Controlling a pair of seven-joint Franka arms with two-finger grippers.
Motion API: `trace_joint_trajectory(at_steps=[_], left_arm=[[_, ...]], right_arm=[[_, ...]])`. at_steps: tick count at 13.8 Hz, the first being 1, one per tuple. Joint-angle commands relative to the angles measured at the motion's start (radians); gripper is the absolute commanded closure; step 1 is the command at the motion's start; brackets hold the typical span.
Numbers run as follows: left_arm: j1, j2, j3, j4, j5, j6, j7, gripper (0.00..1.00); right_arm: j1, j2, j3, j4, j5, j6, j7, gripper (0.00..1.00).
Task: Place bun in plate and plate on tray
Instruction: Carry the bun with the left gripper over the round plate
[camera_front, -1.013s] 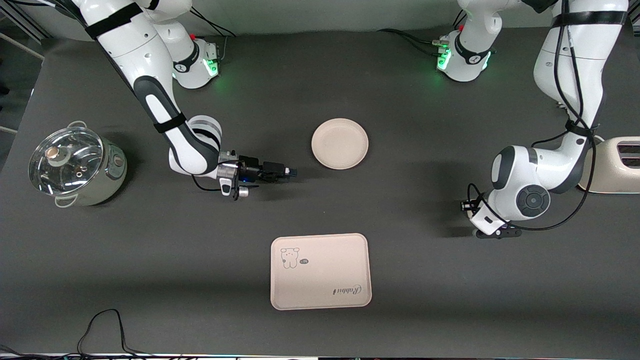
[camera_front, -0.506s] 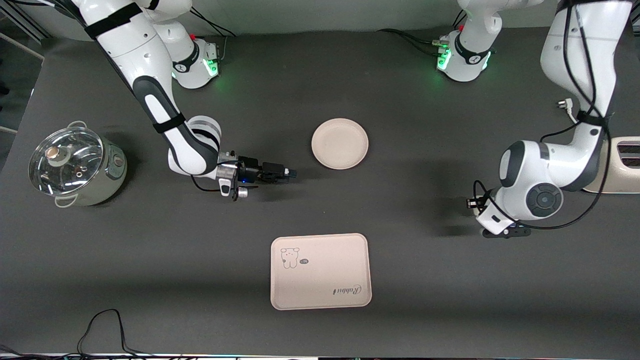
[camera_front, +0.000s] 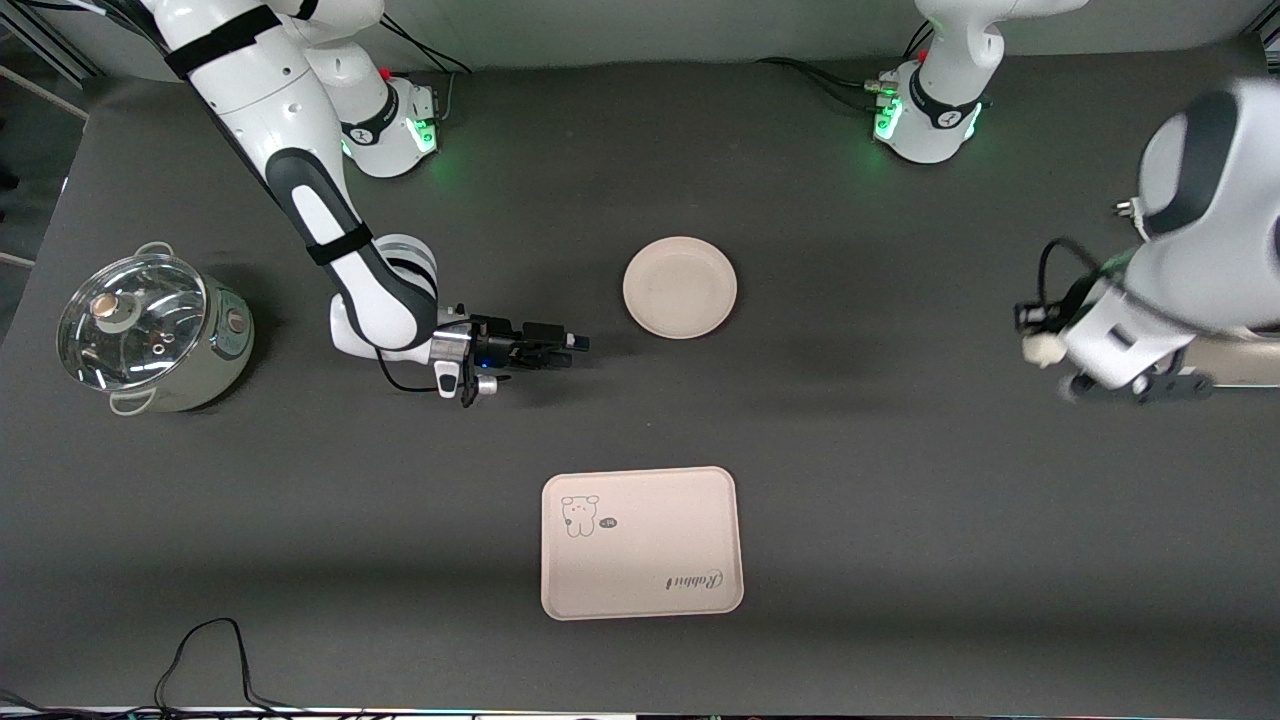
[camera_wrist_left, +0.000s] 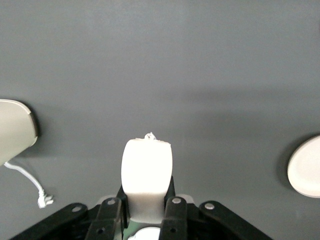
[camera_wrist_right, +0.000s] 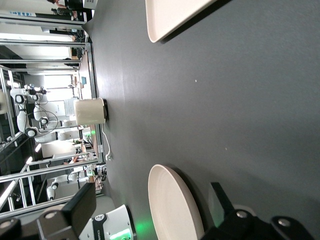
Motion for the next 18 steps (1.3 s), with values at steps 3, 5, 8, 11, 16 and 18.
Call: trace_joint_trajectory(at_steps=[3,5,8,11,16,18], left_arm=[[-0.092,-0.103,-0.035,-0.038,-0.044,-0.058,-0.147,0.7],[-0.136,-0.086,-0.123,-0.05,-0.046,-0.033,-0.319,0.67],[-0.14,-0.016,-0.297,-0.069,-0.073,0.078,-0.569,0.67],[-0.174,0.076,-0.423,-0.101,-0.07,0.233,-0.792,0.67],[-0.272,0.193,-0.435,-0.263,-0.058,0.547,-0.9,0.67],[-0.297,0.26,-0.434,-0.314,-0.05,0.684,-0.907,0.67]], right_arm=[[0.007,0.014,-0.002,0.013,-0.025,-0.009,0.006,0.0],[0.0,0.005,-0.002,0.013,-0.028,-0.01,0.001,0.0],[-0.022,0.006,-0.009,0.013,-0.028,-0.038,-0.01,0.0],[-0.022,0.005,-0.062,0.006,-0.028,-0.13,-0.057,0.0],[-0.023,0.002,-0.065,0.004,-0.03,-0.13,-0.043,0.0],[-0.023,0.005,-0.071,0.004,-0.03,-0.13,-0.043,0.0]])
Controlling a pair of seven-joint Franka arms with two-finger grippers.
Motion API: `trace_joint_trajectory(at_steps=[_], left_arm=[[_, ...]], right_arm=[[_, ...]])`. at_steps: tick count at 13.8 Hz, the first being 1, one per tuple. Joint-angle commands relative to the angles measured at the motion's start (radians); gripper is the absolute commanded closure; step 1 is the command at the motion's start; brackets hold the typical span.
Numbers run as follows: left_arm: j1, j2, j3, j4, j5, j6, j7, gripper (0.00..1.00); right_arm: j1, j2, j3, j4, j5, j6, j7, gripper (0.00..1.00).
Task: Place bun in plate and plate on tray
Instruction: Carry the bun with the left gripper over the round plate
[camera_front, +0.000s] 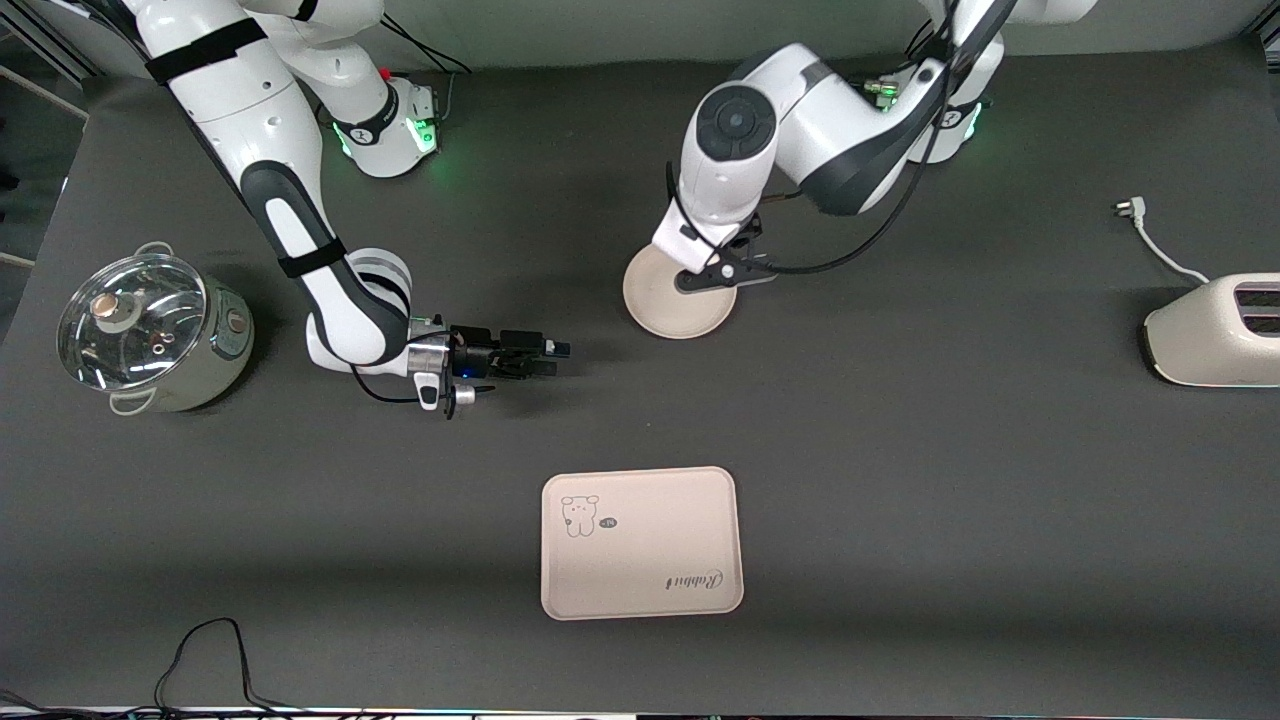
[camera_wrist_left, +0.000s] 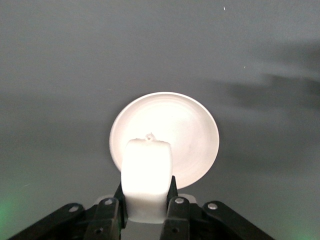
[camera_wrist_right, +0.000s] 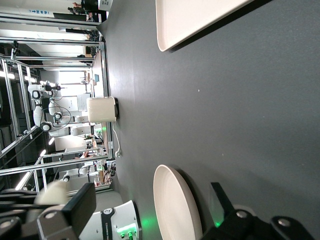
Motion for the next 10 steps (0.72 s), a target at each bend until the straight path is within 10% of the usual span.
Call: trace_joint_trajectory(at_steps=[1,10], left_arm=[[-0.034,0.086,0.01,-0.053,0.038,0.144,-0.052,0.68],[-0.108,0.266,0.01,-0.052,0.307,0.243,-0.282,0.66]], right_arm=[[0.001,-0.005,-0.012,0.0,-0.011,-0.016,-0.012,0.0],[-0.002,-0.005,-0.045,-0.006,-0.014,-0.019,-0.063,0.0]])
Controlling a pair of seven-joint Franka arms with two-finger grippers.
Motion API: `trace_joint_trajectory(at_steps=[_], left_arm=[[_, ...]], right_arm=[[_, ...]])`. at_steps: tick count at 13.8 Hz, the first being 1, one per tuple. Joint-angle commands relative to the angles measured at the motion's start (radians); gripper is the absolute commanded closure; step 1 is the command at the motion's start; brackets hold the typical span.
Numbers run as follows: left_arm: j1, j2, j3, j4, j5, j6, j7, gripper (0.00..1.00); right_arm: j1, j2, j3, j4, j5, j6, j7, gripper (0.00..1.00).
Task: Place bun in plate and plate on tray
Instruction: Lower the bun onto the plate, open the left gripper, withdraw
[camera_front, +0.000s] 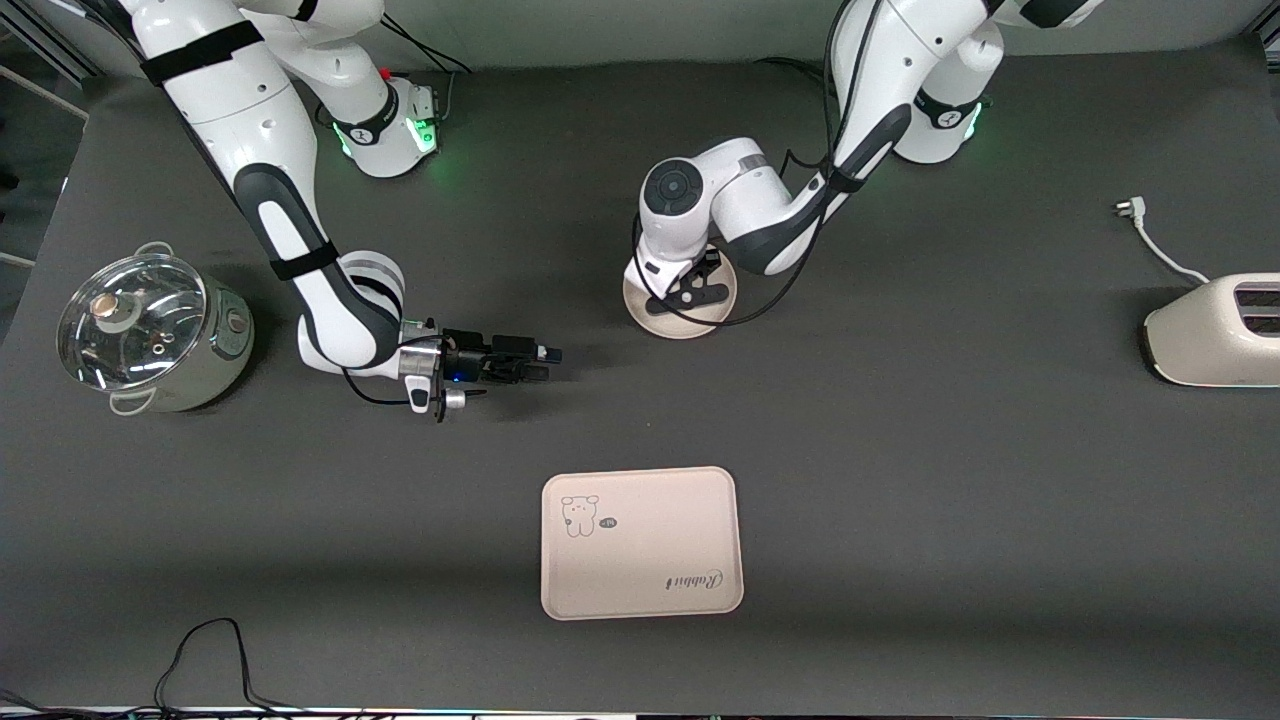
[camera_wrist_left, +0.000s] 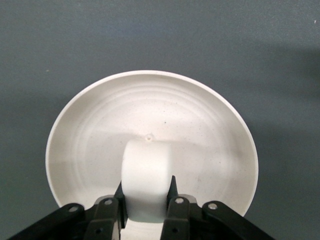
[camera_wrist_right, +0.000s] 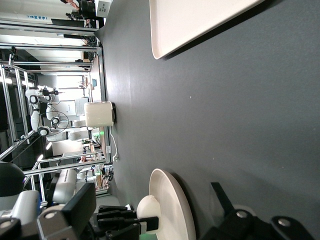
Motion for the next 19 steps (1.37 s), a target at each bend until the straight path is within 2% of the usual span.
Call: trace_joint_trajectory(at_steps=[1,2,3,4,7,9,11,14,15,18,19], left_arm=[[-0.009,0.002,0.007,0.012,0.025,0.003,-0.029,0.62],[-0.009,0.002,0.007,0.012,0.025,0.001,-0.029,0.44],[-0.008,0.002,0.007,0.012,0.025,0.003,-0.029,0.19],[-0.008,0.002,0.007,0.012,0.025,0.001,-0.03,0.0],[0.003,-0.006,0.007,0.018,0.025,-0.02,-0.029,0.0],[0.044,-0.046,0.01,0.031,0.023,-0.08,-0.014,0.0],[0.109,-0.136,0.005,0.041,0.022,-0.155,0.0,0.0],[0.222,-0.283,0.016,0.067,-0.058,-0.336,0.237,0.0],[0.241,-0.329,0.039,0.072,-0.09,-0.374,0.32,0.0],[0.238,-0.461,0.198,0.064,-0.13,-0.465,0.604,0.0],[0.233,-0.496,0.271,0.071,-0.159,-0.503,0.703,0.0]], right_arm=[[0.0,-0.007,-0.023,-0.009,-0.013,-0.019,-0.095,0.0],[-0.002,-0.007,-0.024,-0.011,-0.013,-0.021,-0.11,0.0],[-0.002,-0.007,-0.026,-0.012,-0.013,-0.021,-0.108,0.0],[-0.002,-0.008,-0.029,-0.011,-0.013,-0.021,-0.094,0.0],[-0.002,-0.008,-0.032,-0.001,-0.007,-0.021,-0.083,0.0],[-0.003,0.001,-0.035,0.023,-0.005,-0.019,0.031,0.0],[0.004,0.003,-0.039,0.028,-0.013,-0.007,0.112,0.0],[0.001,-0.007,-0.039,0.028,-0.008,0.007,0.092,0.0],[0.003,-0.008,-0.039,0.028,-0.008,0.023,0.092,0.0],[0.01,-0.002,-0.038,0.035,0.021,0.033,0.112,0.0],[0.012,-0.002,-0.036,0.035,0.019,0.036,0.11,0.0]])
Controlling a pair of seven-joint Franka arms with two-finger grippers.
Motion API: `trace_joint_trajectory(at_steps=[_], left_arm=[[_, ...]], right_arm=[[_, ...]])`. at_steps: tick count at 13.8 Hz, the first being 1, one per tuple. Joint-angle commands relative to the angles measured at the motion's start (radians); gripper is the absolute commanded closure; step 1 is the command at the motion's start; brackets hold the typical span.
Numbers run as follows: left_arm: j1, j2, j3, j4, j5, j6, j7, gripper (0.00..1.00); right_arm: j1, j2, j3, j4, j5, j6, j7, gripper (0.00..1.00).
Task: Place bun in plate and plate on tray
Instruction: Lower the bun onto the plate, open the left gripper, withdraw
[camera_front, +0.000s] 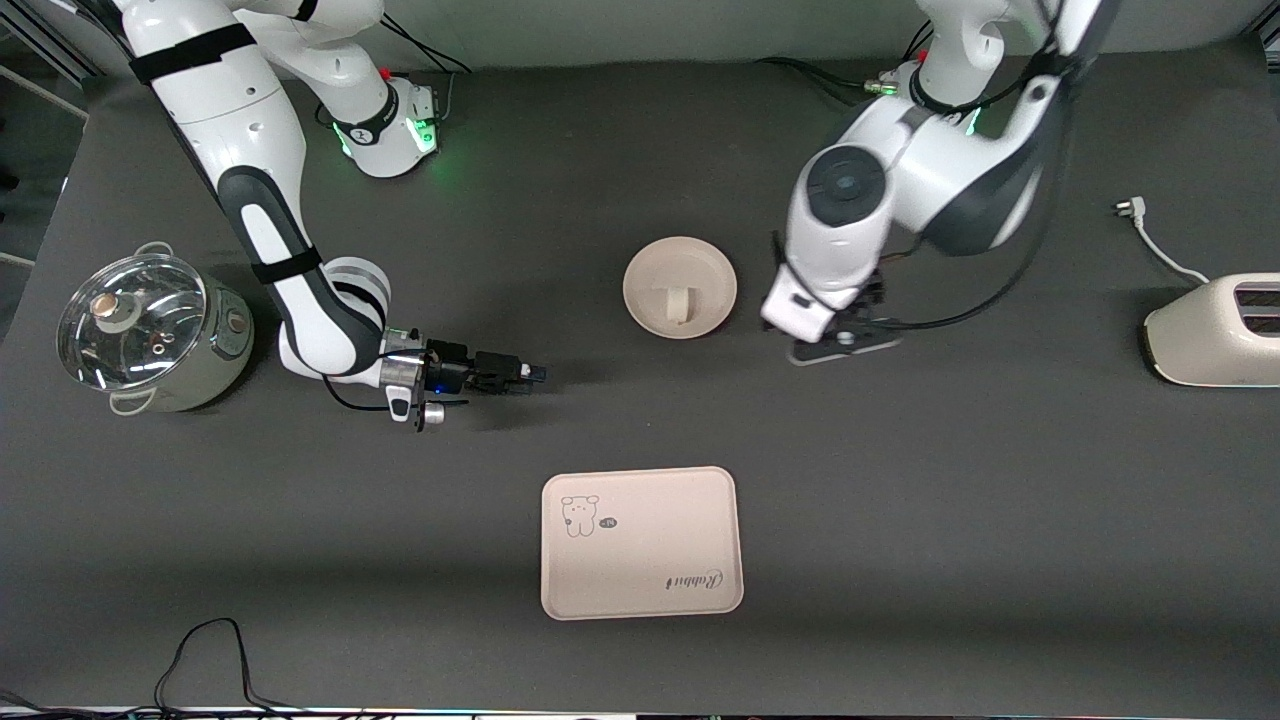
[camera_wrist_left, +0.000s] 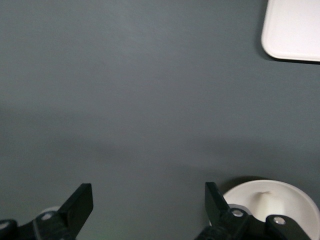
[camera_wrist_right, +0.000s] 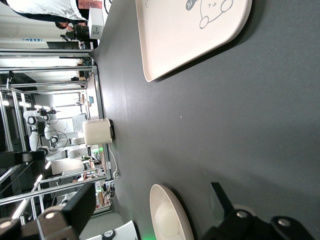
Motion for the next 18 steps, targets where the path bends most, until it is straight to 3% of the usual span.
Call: trace_joint_trajectory(at_steps=[1,5,7,9,12,18], left_arm=[[-0.019,-0.128,0.18,-0.031,-0.074,-0.068,0.29,0.0],[-0.079,-0.202,0.453,-0.028,-0.108,-0.108,0.58,0.0],[-0.01,-0.199,0.449,0.015,-0.105,-0.158,0.588,0.0],[0.106,-0.193,0.351,0.055,-0.105,-0.19,0.59,0.0],[0.116,-0.187,0.349,0.08,-0.103,-0.214,0.591,0.0],[0.119,-0.167,0.354,0.096,-0.106,-0.224,0.591,0.0]], right_arm=[[0.015,-0.003,0.0,0.013,0.007,0.035,0.026,0.0],[0.022,-0.002,0.002,0.004,0.01,0.044,0.032,0.0],[0.071,-0.008,0.003,0.004,0.014,0.124,0.053,0.0],[0.101,-0.013,0.007,0.001,0.02,0.152,0.076,0.0],[0.15,-0.017,0.013,-0.033,0.036,0.222,0.079,0.0],[0.151,-0.157,0.172,-0.21,0.053,0.36,0.106,0.0]])
